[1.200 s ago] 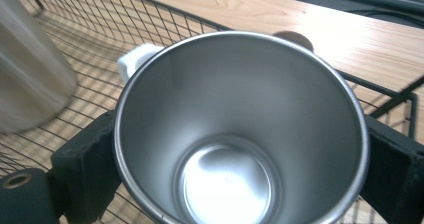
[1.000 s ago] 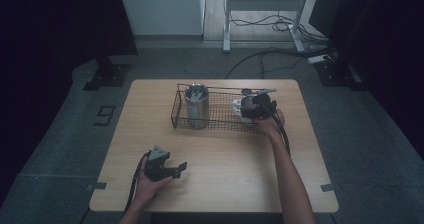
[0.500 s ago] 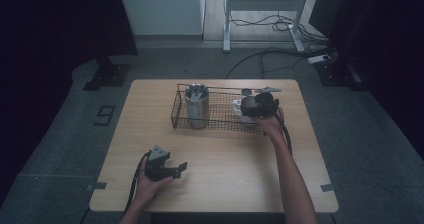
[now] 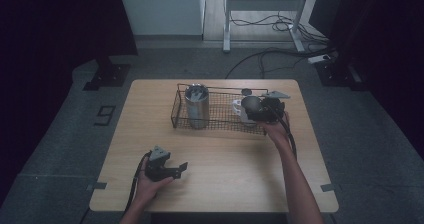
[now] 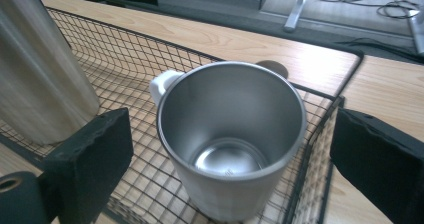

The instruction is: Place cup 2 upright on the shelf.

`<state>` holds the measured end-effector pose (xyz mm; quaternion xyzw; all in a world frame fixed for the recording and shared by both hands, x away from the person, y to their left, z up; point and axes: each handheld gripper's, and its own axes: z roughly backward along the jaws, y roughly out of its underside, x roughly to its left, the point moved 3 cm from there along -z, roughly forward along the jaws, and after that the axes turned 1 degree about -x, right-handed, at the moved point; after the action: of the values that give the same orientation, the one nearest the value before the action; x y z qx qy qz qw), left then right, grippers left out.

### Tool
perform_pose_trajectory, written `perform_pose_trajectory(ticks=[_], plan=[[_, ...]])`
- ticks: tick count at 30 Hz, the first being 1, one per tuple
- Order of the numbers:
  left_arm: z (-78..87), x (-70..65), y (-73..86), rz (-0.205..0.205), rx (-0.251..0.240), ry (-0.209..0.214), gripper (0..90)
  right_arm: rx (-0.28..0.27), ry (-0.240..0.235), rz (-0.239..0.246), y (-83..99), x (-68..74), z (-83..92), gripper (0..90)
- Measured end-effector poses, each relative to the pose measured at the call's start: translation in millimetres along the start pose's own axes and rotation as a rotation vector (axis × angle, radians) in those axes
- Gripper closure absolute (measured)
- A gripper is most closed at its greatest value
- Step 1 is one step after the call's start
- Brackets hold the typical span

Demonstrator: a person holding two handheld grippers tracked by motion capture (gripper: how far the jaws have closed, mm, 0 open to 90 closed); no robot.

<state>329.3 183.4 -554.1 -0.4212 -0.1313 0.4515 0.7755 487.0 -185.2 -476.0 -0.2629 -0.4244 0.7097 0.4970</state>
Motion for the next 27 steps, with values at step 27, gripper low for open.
perform_pose_trajectory(ticks=[27], plan=[[-0.8, -0.7, 0.6, -0.008, 0.005, -0.005, 14.2, -0.069, -0.084, 0.018, 67.0, 6.8, 76.2, 13.0]])
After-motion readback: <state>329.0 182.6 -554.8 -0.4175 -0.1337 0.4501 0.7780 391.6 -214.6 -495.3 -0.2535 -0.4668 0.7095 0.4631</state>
